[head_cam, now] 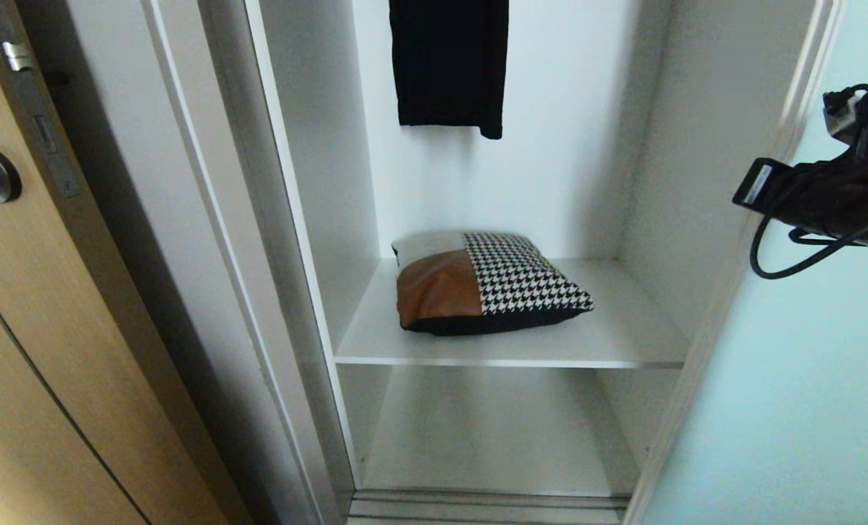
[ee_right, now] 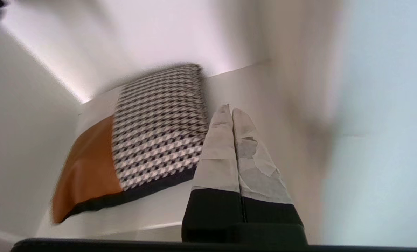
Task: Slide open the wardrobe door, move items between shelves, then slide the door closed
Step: Open the door
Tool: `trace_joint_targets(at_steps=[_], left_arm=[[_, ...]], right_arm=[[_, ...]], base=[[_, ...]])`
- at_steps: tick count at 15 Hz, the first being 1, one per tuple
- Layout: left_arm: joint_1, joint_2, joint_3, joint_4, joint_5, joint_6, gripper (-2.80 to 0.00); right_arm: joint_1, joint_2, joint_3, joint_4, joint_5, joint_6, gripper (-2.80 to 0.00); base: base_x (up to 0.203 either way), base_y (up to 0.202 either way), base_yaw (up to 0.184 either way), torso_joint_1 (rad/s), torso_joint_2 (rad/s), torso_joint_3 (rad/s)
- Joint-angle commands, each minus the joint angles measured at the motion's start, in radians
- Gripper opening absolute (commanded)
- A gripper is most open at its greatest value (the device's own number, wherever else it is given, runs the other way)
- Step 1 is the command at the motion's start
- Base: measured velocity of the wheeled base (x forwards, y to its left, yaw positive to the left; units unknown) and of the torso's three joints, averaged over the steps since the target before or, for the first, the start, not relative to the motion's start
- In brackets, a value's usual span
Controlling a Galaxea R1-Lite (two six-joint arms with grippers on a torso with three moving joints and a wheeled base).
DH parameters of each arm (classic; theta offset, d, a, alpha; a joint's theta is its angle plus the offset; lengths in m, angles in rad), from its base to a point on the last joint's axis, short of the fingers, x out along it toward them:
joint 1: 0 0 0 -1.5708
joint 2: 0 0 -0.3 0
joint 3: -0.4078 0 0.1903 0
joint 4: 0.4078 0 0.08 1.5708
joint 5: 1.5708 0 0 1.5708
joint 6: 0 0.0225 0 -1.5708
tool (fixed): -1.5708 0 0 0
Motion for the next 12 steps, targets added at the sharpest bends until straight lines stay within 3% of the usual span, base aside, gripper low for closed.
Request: trace_joint_targets(at_steps=[1,7,12], left_arm=[[0.0,0.001,0.0,0.0,0.0,0.002,-2.8],[0.0,0.001,0.0,0.0,0.0,0.0,-2.8],[0.0,0.001,0.0,0.0,0.0,0.001,-2.8]], right_arm=[[0.007,-0.048,0.022,-0.005,0.03,0.002,-2.8],[0.043,-0.287,0.137,0.003,0.174,-0.013,-2.8],[0.044,-0.574,0.437,0.006,0.238,-0.04,-2.8]], base=[[0.0,0.0,0.0,0.0,0.0,0.0],[0.0,0.0,0.0,0.0,0.0,0.0],[0.0,0.0,0.0,0.0,0.0,0.0]])
